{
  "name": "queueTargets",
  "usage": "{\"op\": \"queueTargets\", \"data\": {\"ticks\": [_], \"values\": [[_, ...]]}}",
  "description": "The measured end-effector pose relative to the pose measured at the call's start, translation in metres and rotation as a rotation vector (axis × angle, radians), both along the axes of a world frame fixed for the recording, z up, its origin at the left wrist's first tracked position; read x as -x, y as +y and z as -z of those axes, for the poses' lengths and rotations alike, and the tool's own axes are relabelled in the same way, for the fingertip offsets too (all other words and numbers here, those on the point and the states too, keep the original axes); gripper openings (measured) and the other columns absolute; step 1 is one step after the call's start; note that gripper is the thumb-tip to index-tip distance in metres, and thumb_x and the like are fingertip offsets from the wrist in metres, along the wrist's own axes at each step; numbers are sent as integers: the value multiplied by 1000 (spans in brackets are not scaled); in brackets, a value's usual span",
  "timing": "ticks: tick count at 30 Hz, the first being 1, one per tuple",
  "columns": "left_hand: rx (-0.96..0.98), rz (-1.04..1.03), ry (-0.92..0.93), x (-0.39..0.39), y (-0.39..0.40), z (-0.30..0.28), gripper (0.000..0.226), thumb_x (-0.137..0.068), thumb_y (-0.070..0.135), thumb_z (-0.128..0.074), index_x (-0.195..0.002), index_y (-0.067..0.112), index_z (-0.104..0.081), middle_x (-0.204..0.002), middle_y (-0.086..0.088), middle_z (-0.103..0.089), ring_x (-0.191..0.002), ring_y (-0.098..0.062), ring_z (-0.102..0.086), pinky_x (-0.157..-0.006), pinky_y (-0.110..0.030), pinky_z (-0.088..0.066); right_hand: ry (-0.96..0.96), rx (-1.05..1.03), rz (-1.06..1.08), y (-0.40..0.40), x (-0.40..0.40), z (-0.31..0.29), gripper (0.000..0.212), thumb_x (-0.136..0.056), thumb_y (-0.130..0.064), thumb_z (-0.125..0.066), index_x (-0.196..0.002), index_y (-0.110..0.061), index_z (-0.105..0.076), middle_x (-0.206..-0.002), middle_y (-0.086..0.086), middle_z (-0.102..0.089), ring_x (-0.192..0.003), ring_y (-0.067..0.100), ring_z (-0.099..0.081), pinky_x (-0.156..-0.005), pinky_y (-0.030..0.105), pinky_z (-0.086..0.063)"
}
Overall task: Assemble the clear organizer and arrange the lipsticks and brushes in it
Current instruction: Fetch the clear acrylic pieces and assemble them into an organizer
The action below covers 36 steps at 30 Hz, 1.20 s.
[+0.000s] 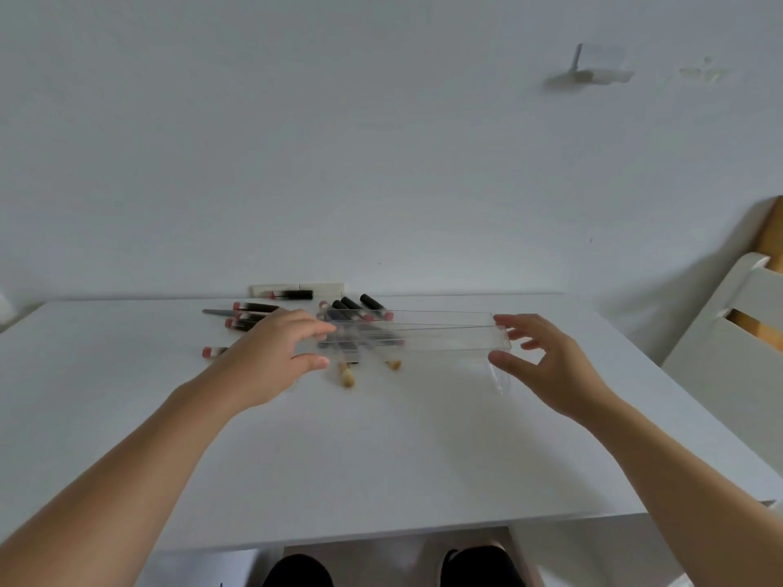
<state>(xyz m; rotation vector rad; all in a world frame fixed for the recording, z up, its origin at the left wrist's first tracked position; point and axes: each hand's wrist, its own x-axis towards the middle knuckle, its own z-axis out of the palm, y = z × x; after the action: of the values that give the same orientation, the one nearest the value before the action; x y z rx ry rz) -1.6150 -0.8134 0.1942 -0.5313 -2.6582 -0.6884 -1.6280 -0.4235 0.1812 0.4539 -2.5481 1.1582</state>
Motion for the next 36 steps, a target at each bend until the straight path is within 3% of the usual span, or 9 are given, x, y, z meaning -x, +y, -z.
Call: {"op": "queueTargets", "data": {"ticks": [5, 12, 14, 21, 25, 31, 36], "values": [[-23, 33, 4, 1, 3, 10, 45, -88, 28, -77, -131, 26, -65, -107, 28, -55, -114, -8, -50, -97, -24, -33, 7, -27, -12, 6, 2, 11, 41, -85, -34, -78, -124, -33, -66, -126, -19, -59, -113, 3, -56, -91, 19, -45], [-58, 28, 86, -3, 3, 24, 45, -85, 29, -80, -128, 21, -70, -119, 11, -66, -112, 0, -49, -100, -23, -36, -20, 12, 20, 11, 6, 32, 47, -82, -40, -79, -127, -41, -66, -136, -24, -55, -116, 11, -57, -94, 28, -48], [-54, 34, 99, -4, 5, 25, 44, -84, 30, -80, -125, 19, -72, -120, 11, -68, -112, 2, -50, -99, -22, -37, -30, 25, 30, 14, 6, 36, 47, -81, -45, -79, -126, -46, -66, -134, -28, -55, -114, 9, -57, -93, 27, -48], [64, 48, 126, -2, 8, 28, 43, -80, 29, -82, -119, 13, -75, -115, 3, -74, -108, -20, -63, -95, -36, -49, -12, 36, 8, 14, 6, 38, 45, -76, -53, -76, -120, -50, -65, -116, -26, -59, -102, 6, -60, -86, 22, -46], [75, 30, 134, -1, 4, 31, 43, -79, 33, -80, -117, 13, -76, -116, 4, -74, -108, -19, -62, -95, -32, -46, -27, -13, 10, 13, 9, 40, 42, -78, -42, -82, -118, -47, -67, -105, -19, -59, -91, 7, -58, -81, 18, -44], [78, 45, 167, 1, 5, 36, 33, -78, 32, -81, -108, 17, -79, -116, 6, -74, -104, -18, -61, -95, -28, -43, -36, -120, -8, 14, 14, 38, 38, -82, -45, -78, -118, -49, -66, -99, -23, -57, -90, 5, -58, -75, 14, -41], [67, 60, 202, 4, 6, 37, 21, -78, 31, -83, -95, 19, -80, -114, 6, -74, -99, -20, -62, -90, -35, -48, -19, -101, -11, 13, 16, 39, 40, -81, -41, -80, -117, -52, -64, -99, -22, -58, -88, 7, -60, -75, 12, -43]]}}
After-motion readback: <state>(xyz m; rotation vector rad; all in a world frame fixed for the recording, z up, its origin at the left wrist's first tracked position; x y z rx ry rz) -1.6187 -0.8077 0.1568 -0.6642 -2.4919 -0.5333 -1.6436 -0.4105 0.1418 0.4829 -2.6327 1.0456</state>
